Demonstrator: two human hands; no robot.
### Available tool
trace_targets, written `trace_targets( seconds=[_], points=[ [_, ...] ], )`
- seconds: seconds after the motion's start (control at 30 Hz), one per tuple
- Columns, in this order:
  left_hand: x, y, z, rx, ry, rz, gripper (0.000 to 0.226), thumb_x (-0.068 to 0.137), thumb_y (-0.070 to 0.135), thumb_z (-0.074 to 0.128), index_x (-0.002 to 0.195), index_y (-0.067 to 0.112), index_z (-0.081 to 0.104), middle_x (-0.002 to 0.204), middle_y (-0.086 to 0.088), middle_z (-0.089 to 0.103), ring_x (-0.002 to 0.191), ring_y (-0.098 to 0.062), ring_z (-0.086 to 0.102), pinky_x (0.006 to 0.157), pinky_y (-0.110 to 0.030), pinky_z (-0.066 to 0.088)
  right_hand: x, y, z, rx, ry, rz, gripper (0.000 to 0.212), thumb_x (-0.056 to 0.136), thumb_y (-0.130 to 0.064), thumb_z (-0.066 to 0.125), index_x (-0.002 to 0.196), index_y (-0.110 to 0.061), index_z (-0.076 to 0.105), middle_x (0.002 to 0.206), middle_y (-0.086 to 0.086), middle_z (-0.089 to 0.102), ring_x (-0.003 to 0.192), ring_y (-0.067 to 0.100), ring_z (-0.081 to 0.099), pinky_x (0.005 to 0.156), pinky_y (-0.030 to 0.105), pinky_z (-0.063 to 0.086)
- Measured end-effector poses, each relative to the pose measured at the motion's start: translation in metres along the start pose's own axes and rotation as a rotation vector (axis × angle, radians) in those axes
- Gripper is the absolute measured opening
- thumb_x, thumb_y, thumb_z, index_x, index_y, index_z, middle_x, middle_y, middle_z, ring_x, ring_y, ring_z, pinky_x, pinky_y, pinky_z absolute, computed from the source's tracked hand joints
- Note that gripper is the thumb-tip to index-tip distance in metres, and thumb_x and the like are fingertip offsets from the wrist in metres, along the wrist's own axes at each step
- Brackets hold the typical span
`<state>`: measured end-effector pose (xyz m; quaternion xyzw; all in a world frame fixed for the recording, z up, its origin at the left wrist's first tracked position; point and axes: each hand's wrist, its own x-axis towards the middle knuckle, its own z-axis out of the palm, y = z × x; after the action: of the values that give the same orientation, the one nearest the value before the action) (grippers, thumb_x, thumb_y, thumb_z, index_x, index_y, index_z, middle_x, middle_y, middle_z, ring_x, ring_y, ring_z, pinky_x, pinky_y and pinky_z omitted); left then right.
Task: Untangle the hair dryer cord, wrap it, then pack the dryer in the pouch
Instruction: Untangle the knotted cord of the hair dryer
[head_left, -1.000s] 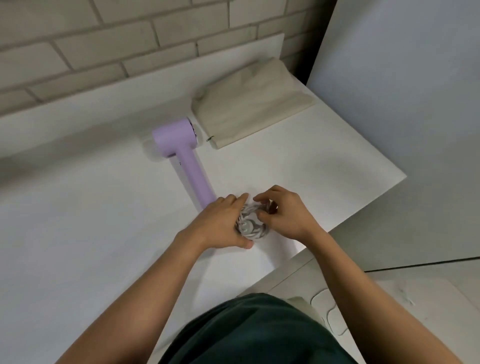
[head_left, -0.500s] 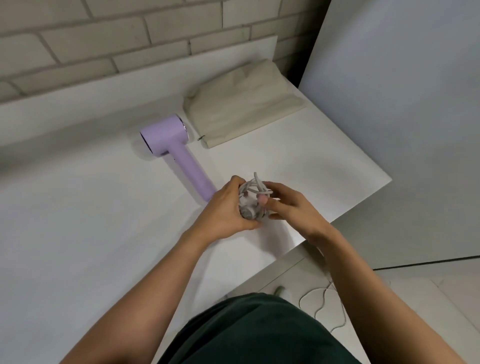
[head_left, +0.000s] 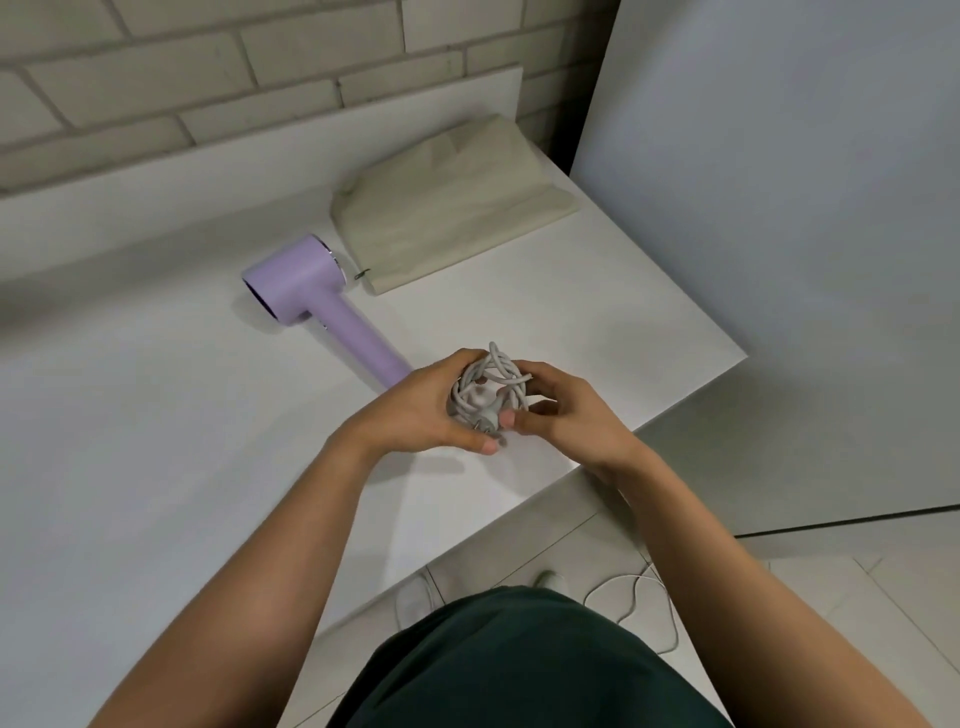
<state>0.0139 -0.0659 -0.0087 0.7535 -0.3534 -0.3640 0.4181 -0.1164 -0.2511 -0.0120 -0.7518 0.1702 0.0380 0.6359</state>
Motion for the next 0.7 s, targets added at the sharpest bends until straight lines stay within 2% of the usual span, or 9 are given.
trace_targets(
  seconds=[0.17, 0.27, 0.37, 0.43, 0.5, 0.6, 0.7],
  points=[
    [0.000, -0.001, -0.002, -0.080, -0.005, 0.006, 0.077, 0.072, 0.020, 0.095, 0.137, 0.029, 0.055, 0.125, 0.010, 0.070, 0.118, -0.011, 0.067, 0.103, -0.043, 0.055, -0.002, -0.005, -0.009, -0.013, -0.090, -0.014, 0.054, 0.093, -0.014, 0.075, 0.142, -0.030, 0.058, 0.127, -0.016, 0.068, 0.103, 0.014, 0.073, 0.089, 0.026, 0.057],
    [0.001, -0.002, -0.002, -0.091, 0.008, 0.014, 0.073, 0.075, 0.016, 0.092, 0.137, 0.027, 0.055, 0.123, 0.011, 0.070, 0.116, -0.012, 0.068, 0.102, -0.042, 0.056, -0.002, -0.008, -0.014, -0.024, -0.073, -0.039, 0.047, 0.095, -0.013, 0.074, 0.134, -0.034, 0.061, 0.122, -0.013, 0.069, 0.100, 0.013, 0.073, 0.086, 0.023, 0.055],
    [0.004, 0.001, -0.001, -0.082, -0.007, 0.019, 0.079, 0.073, 0.018, 0.094, 0.139, 0.028, 0.051, 0.124, 0.015, 0.068, 0.118, -0.008, 0.066, 0.101, -0.034, 0.055, 0.000, -0.006, -0.015, -0.007, -0.042, -0.052, 0.043, 0.094, -0.012, 0.075, 0.131, -0.031, 0.065, 0.119, -0.008, 0.071, 0.098, 0.012, 0.073, 0.085, 0.023, 0.055],
    [0.005, 0.004, 0.000, -0.101, -0.022, 0.003, 0.081, 0.073, 0.015, 0.094, 0.140, 0.028, 0.050, 0.120, 0.019, 0.069, 0.115, -0.006, 0.066, 0.094, -0.026, 0.055, 0.003, -0.004, -0.016, 0.005, -0.032, -0.035, 0.045, 0.093, -0.012, 0.076, 0.134, -0.027, 0.065, 0.119, -0.006, 0.071, 0.094, 0.013, 0.074, 0.084, 0.024, 0.055],
    [0.006, 0.004, 0.001, -0.098, -0.017, 0.001, 0.078, 0.074, 0.015, 0.093, 0.138, 0.028, 0.051, 0.116, 0.021, 0.069, 0.112, -0.006, 0.067, 0.086, -0.023, 0.055, 0.006, -0.002, -0.018, 0.002, -0.041, -0.023, 0.046, 0.093, -0.011, 0.075, 0.136, -0.027, 0.064, 0.121, -0.004, 0.070, 0.092, 0.014, 0.074, 0.084, 0.024, 0.056],
    [0.008, 0.000, 0.001, -0.098, 0.052, 0.017, 0.070, 0.072, 0.021, 0.094, 0.132, 0.029, 0.059, 0.119, 0.010, 0.072, 0.113, -0.014, 0.070, 0.095, -0.039, 0.058, 0.009, -0.001, -0.018, -0.042, -0.036, -0.021, 0.049, 0.094, -0.013, 0.074, 0.139, -0.028, 0.061, 0.125, -0.004, 0.068, 0.092, 0.014, 0.075, 0.086, 0.027, 0.056],
    [0.009, -0.004, 0.002, -0.109, 0.138, 0.035, 0.059, 0.072, 0.017, 0.092, 0.125, 0.028, 0.066, 0.113, 0.004, 0.075, 0.108, -0.020, 0.072, 0.098, -0.050, 0.057, 0.010, -0.004, -0.017, -0.206, -0.011, -0.044, 0.055, 0.093, -0.024, 0.074, 0.143, -0.033, 0.053, 0.128, -0.007, 0.064, 0.091, 0.011, 0.074, 0.089, 0.028, 0.056]
  ],
)
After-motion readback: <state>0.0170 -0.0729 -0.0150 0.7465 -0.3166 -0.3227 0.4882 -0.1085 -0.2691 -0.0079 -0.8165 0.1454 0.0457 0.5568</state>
